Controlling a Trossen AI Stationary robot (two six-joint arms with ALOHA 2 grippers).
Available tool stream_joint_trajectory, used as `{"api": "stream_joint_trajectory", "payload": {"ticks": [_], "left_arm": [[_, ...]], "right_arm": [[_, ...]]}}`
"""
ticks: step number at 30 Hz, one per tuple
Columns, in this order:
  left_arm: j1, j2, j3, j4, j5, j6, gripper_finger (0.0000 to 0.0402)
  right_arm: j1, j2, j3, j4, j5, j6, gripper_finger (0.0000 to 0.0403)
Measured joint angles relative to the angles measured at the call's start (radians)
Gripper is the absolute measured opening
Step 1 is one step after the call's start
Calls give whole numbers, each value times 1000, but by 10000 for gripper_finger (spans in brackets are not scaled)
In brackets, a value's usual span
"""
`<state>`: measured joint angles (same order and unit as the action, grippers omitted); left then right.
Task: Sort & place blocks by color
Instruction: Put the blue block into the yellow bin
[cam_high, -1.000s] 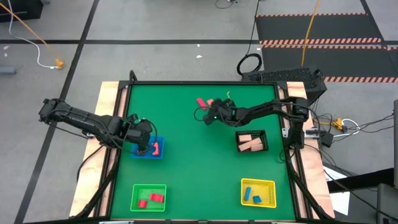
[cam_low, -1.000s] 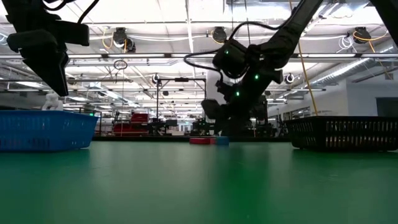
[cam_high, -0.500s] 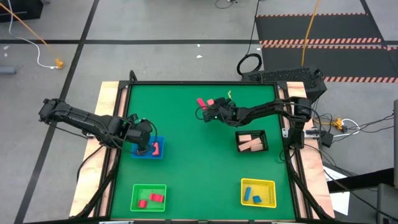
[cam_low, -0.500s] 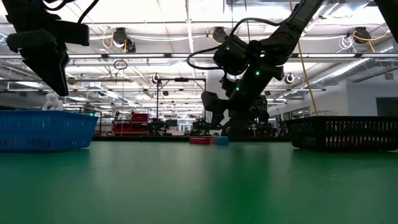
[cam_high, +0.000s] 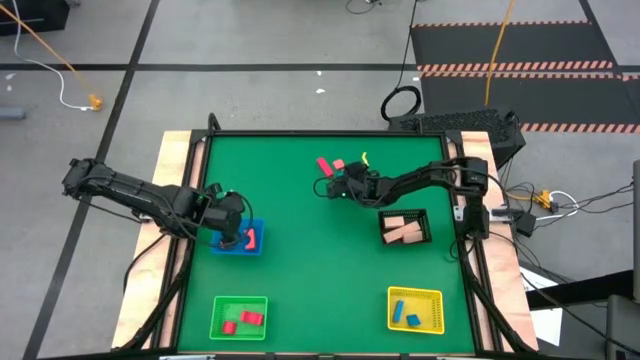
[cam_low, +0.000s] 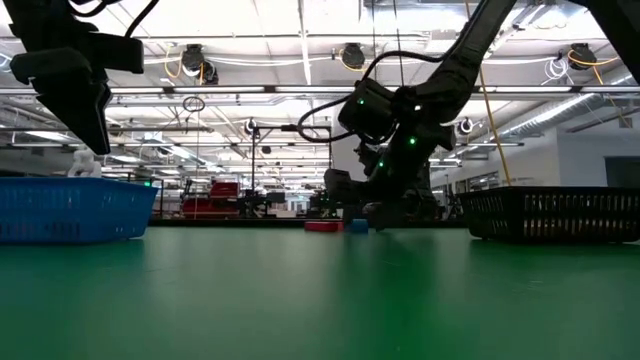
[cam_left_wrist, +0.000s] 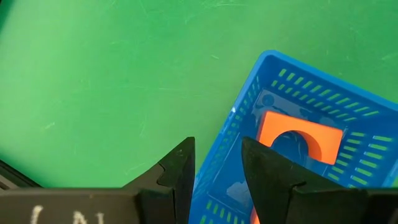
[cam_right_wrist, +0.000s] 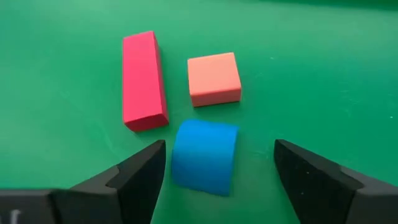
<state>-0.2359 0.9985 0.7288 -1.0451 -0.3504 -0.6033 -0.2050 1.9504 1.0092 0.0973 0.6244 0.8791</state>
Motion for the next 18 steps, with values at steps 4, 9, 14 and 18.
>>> {"api": "stream_joint_trajectory", "payload": {"ticks": [4, 9, 14, 18], "left_arm": [[0, 0, 0, 0, 0, 0, 131], [0, 0, 0, 2, 0, 0, 131], [0, 0, 0, 2, 0, -1, 132], [0, 0, 0, 2, 0, -1, 132]], "right_arm": [[3, 29, 2, 11, 28, -21, 284], [3, 56, 3, 9, 36, -39, 244], [2, 57, 2, 4, 32, -38, 168], [2, 57, 2, 7, 23, -62, 114]]}}
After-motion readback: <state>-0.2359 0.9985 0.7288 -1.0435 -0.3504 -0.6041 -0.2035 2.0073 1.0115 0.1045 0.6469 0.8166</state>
